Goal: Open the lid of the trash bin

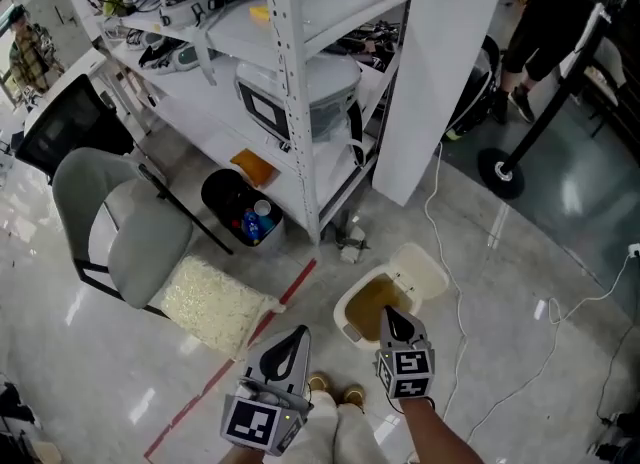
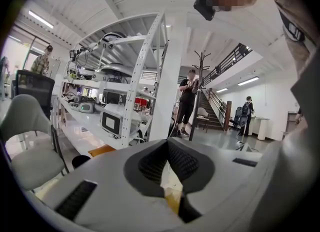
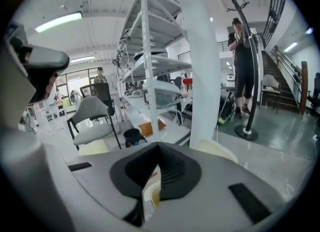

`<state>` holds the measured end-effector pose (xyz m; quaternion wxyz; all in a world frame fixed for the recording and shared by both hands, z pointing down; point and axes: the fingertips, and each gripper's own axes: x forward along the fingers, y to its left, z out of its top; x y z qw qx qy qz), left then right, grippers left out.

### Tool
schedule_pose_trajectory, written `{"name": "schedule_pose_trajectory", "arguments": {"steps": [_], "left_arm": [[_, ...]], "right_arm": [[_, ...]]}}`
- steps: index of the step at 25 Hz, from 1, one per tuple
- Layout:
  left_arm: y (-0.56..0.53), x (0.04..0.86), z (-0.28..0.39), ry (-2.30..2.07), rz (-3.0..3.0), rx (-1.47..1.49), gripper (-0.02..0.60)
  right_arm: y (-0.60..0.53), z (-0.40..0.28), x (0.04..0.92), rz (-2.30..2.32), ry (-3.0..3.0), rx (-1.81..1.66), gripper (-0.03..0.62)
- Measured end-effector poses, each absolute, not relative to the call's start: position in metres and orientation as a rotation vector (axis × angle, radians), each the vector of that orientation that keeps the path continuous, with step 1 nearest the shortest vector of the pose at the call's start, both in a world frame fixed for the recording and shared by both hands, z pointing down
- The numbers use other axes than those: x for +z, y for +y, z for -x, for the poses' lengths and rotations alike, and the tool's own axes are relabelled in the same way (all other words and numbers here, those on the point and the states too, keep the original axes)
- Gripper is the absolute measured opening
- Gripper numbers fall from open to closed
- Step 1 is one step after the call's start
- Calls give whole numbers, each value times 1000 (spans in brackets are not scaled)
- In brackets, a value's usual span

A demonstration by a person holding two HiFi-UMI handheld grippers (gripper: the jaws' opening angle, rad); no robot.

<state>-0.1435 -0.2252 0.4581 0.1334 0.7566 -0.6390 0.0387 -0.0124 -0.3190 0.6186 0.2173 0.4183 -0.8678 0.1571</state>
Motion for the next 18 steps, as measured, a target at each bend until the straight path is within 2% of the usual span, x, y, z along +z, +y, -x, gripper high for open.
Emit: {"name": "schedule_pose_trajectory", "arguments": {"steps": [7,18], "left_arm": [[-221,376,121,-1776,-2254,115,-1],[-215,299,99,-1788,-2398,44,-2]], "right_arm": [[-313,7,473,-1175,-2616,329,32],[-265,7,347,-1100,-2799,140,31]]}}
